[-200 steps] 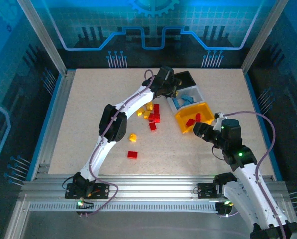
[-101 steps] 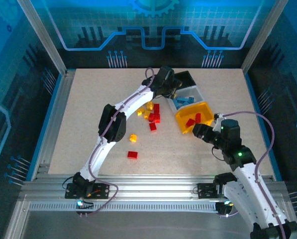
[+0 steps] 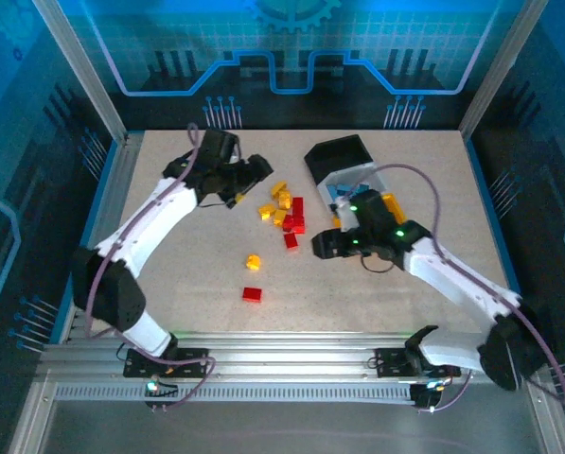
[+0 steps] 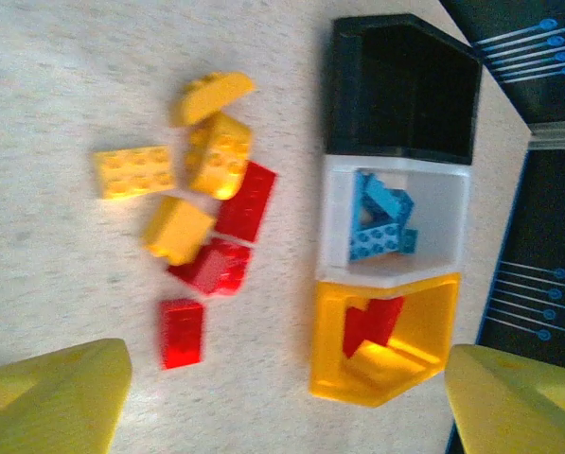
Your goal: Sort the legos into containers by color
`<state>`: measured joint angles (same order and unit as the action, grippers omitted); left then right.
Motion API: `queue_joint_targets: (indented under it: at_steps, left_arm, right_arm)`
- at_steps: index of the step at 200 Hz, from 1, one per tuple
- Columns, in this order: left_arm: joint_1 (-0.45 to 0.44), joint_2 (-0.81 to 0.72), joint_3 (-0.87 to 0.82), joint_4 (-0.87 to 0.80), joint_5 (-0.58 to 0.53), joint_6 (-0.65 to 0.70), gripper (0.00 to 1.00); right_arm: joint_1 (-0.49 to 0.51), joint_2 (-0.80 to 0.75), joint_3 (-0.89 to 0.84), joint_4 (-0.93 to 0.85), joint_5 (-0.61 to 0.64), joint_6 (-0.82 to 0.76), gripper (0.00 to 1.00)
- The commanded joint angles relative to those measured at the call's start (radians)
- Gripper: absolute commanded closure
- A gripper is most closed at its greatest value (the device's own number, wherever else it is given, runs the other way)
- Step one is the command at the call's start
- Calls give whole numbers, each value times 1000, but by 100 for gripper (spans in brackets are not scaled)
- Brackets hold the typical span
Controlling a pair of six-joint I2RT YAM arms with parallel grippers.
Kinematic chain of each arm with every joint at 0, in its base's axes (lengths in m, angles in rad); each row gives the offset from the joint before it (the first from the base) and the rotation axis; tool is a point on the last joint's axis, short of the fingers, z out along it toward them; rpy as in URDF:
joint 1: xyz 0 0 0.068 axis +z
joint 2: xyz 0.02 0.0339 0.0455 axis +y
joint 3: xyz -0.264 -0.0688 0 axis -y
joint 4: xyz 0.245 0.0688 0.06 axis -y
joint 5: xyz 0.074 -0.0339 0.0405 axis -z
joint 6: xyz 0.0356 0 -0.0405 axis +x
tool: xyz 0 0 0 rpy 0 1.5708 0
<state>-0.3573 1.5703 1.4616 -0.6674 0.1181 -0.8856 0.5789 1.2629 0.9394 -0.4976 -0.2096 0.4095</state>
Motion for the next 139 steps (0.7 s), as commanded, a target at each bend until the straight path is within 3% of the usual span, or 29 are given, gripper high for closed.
queue_joint_targets:
  at_steps: [1,13,53,139]
  left_arm:
    - [18,-98,-78,-149,8,167,6]
    - [42,-159,-119,-188,1,189,1]
    - [157,-371,-267,-250,9,203,1]
    - [273,-526,-365,-340,56,277,1]
  right_arm:
    - [134,123,95,-23,-67,-153,31]
    - [219,212,155,-30,-85,-242,30]
    - [430,471,329,-72,-54,-510,28]
    - [488,738,513,-122,101,-586,27]
